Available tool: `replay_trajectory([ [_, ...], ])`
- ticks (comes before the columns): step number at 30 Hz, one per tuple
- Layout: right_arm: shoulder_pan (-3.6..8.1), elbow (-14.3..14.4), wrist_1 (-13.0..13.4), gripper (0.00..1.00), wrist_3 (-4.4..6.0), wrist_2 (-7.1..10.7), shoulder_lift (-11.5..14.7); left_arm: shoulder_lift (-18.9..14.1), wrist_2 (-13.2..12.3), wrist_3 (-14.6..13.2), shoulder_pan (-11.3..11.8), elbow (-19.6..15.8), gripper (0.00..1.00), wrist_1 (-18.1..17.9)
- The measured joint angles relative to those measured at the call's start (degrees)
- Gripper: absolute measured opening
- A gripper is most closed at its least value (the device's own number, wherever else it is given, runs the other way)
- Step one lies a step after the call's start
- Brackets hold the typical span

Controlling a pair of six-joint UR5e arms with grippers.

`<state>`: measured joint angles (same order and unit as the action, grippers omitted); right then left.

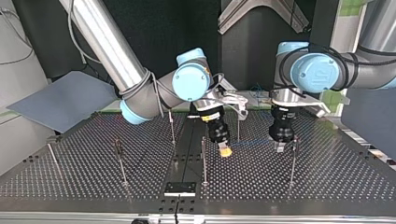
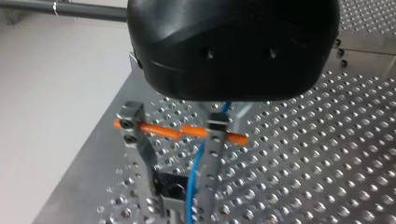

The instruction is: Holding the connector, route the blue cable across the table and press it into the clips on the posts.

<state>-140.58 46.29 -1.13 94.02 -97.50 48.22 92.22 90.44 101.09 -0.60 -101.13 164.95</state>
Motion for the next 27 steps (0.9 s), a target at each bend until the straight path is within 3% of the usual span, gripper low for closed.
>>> replay_trajectory([
  [14, -0.06, 0.75, -0.22, 0.0, 0.45, 0.03, -0.09, -0.01, 2.31, -0.34, -0.65, -4.59, 0.0, 0.21],
  [27, -0.24, 6.77, -0.12, 0.0, 0.48, 0.01, -0.12, 0.08, 3.28, 0.51, -1.36, -11.09, 0.0, -4.53],
])
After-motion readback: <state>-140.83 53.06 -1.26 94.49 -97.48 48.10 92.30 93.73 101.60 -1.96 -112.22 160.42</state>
